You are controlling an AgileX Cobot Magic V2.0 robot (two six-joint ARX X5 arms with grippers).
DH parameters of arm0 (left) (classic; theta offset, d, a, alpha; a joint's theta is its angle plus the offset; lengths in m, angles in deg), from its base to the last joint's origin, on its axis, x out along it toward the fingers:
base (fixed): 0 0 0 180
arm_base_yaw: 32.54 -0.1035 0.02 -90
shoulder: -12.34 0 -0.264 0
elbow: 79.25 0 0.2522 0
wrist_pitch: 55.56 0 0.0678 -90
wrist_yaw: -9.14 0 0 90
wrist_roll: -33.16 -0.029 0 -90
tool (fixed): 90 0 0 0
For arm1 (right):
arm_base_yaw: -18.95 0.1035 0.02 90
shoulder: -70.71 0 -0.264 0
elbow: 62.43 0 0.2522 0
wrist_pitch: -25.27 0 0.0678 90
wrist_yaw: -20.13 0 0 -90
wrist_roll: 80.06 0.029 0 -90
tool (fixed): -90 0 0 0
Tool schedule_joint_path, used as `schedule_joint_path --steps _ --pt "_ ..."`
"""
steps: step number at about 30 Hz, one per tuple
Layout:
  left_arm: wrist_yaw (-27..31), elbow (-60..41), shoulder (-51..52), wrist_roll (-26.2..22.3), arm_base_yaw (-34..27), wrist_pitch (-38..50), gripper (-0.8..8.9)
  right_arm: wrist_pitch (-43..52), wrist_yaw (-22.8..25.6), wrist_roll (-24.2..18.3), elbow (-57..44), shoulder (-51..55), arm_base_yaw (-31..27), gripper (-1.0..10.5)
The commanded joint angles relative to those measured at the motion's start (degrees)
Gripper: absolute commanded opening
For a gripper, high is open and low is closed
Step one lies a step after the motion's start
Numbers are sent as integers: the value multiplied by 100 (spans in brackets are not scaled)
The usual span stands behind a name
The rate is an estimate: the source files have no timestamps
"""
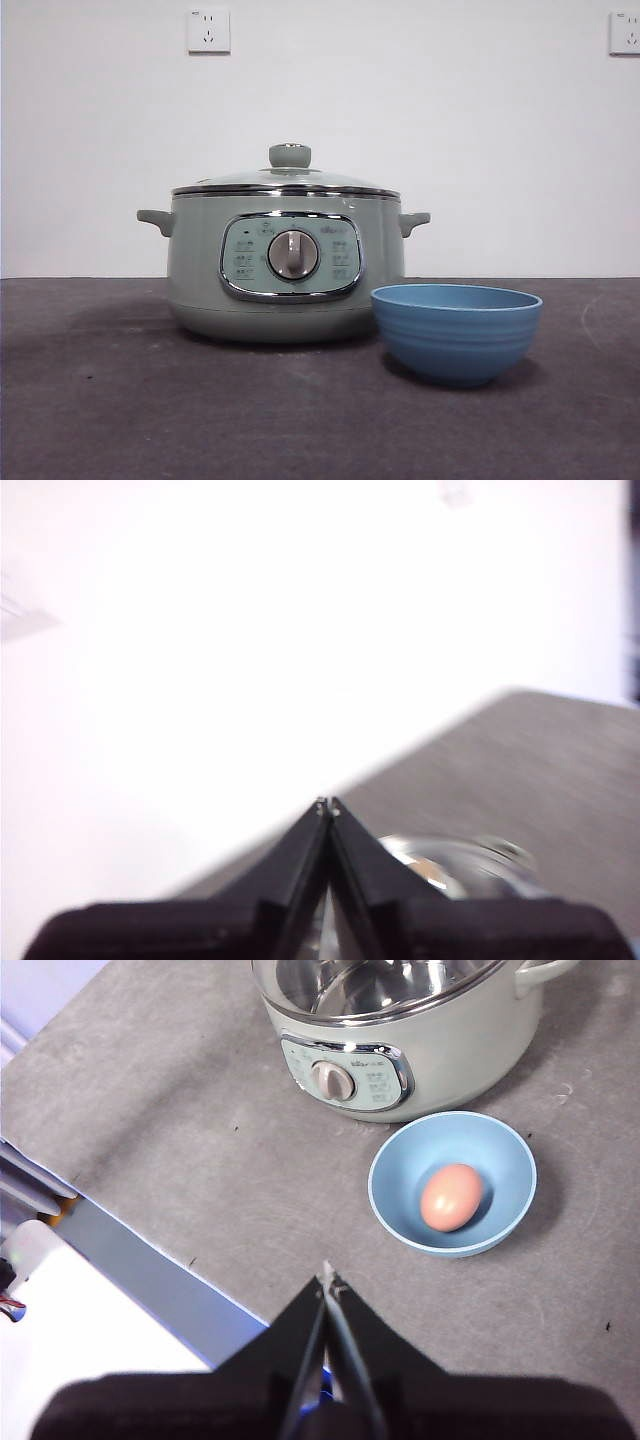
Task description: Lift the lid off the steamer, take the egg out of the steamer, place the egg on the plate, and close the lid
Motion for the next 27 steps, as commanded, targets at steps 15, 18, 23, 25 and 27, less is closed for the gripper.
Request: schedule_joint_path --steps 15,18,23,25,27 --pt "1453 -5377 3403 446 -1217 1805 -3 31 17 52 -4 9 13 1" --pt "1530 -5836 3757 590 -1217 1803 -4 33 17 52 -4 9 13 1" --pt "1558 -6367 4138 785 -1217 1746 -3 33 17 52 -4 9 13 1" --pt "1694 -6540 4258 929 -1217 1738 -3 33 17 52 -4 9 13 1" --pt "1773 -6675 4380 1056 -1217 1709 -3 33 17 52 -4 9 13 1"
